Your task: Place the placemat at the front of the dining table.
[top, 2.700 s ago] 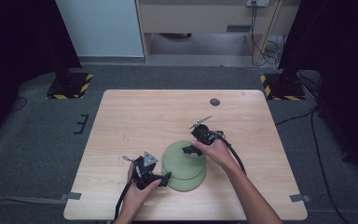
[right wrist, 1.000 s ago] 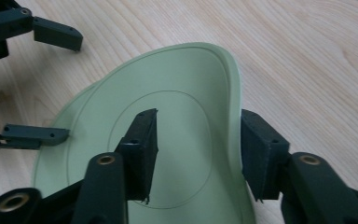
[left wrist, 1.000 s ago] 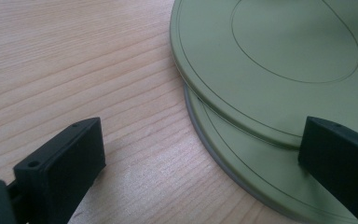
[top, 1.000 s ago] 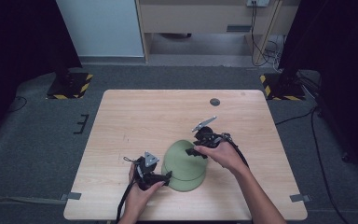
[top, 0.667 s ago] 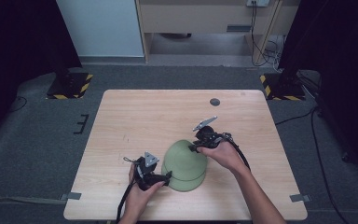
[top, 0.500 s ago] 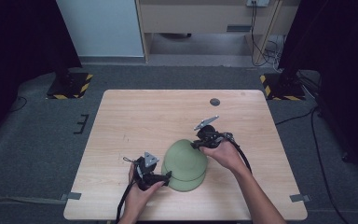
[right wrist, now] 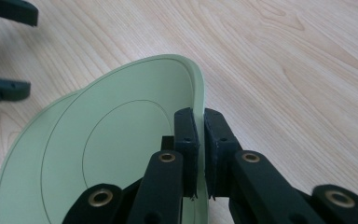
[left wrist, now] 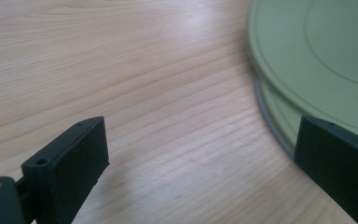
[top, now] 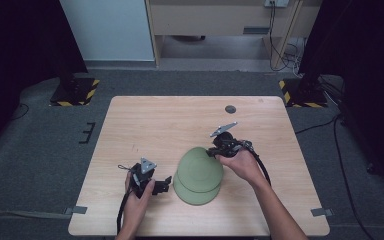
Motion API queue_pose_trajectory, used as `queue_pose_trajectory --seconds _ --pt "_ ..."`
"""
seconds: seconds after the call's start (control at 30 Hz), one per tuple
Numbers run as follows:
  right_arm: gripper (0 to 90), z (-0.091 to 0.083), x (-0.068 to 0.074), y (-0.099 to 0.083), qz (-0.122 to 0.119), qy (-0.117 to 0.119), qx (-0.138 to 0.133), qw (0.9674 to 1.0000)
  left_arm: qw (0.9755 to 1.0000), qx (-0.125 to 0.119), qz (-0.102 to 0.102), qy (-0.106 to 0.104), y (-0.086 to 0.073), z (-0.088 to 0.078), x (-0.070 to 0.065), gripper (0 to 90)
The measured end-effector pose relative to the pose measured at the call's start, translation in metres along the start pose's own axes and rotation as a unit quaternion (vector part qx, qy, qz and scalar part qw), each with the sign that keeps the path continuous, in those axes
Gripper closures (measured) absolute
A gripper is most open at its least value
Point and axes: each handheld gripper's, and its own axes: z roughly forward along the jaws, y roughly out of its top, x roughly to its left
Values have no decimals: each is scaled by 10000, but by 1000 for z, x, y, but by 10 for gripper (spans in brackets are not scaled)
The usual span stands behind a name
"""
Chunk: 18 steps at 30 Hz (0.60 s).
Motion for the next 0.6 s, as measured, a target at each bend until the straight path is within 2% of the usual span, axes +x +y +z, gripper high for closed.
queue_pose_trajectory --seconds 0.17,0.3,0.47,0.6 --pt "856 -5 -1 0 20 -9 -82 10000 9992 132 -127 354 -3 -1 15 25" --pt "856 -11 0 1 44 -4 -162 9999 9983 245 -203 490 -5 1 21 24" --pt "856 -18 1 5 34 -42 -192 9998 9975 337 -293 546 -6 3 25 24" --pt "856 -21 1 8 0 -79 -190 9998 9974 374 -250 560 -7 4 27 24"
